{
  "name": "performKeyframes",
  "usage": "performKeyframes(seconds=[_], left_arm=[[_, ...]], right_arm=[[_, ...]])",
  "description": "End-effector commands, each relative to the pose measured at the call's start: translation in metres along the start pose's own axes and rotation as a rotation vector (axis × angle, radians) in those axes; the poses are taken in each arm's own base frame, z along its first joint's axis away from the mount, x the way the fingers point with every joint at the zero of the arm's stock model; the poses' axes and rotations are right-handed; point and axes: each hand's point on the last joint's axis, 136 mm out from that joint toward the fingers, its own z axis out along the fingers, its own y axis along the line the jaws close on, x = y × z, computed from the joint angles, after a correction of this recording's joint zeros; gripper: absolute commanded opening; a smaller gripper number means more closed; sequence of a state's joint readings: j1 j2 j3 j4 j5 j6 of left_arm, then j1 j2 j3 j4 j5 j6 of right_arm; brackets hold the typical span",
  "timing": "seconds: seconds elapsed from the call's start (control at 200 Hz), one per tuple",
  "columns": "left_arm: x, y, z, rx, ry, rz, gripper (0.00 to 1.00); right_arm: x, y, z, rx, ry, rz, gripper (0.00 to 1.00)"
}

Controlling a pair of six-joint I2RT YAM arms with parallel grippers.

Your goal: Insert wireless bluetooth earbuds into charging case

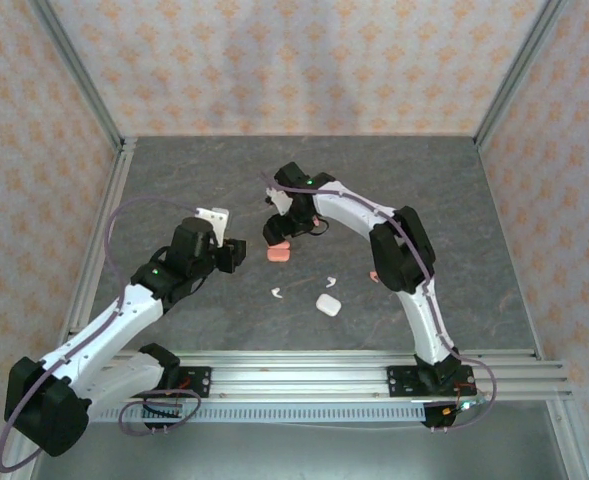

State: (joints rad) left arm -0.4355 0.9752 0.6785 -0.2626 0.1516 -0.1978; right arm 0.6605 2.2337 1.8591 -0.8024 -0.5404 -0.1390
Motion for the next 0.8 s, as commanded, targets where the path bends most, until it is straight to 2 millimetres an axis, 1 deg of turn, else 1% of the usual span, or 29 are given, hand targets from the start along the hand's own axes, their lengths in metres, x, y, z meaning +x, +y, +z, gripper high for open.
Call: performKeyframes(seconds=[0.0, 0.12, 0.21, 0.285, 0.37, 0.43, 0.47, 0.721, 0.796], left_arm=[[0.010, 0.008, 0.001, -0.022, 0.022, -0.024, 0.43], [0.013, 0.009, 0.003, -0.027, 0.029, -0.023, 0.43], [0.014, 0.010, 0.005, -0.030, 0.034, -0.019, 0.43], [0.014, 0.010, 0.006, -0.031, 0.036, -0.016, 0.43], [0.013, 0.009, 0.008, -0.028, 0.040, -0.011, 0.43], [0.013, 0.009, 0.009, -0.026, 0.042, -0.005, 0.43], [0.012, 0.009, 0.009, -0.024, 0.041, 0.001, 0.43], [0.008, 0.004, 0.011, -0.002, 0.033, 0.032, 0.43], [0.004, -0.006, 0.012, 0.053, 0.021, 0.057, 0.43]], right_arm=[[0.012, 0.007, 0.001, -0.039, 0.076, -0.059, 0.68], [0.022, 0.009, 0.009, -0.065, 0.126, -0.055, 0.66], [0.028, 0.009, 0.013, -0.072, 0.142, -0.053, 0.61], [0.031, 0.008, 0.015, -0.069, 0.152, -0.046, 0.54], [0.031, 0.003, 0.015, -0.042, 0.150, -0.028, 0.39], [0.030, 0.003, 0.013, -0.034, 0.138, -0.011, 0.31], [0.029, 0.003, 0.011, -0.030, 0.126, 0.005, 0.27], [0.027, 0.013, -0.006, -0.058, 0.043, 0.104, 0.16], [0.025, 0.015, -0.015, -0.072, 0.015, 0.161, 0.13]])
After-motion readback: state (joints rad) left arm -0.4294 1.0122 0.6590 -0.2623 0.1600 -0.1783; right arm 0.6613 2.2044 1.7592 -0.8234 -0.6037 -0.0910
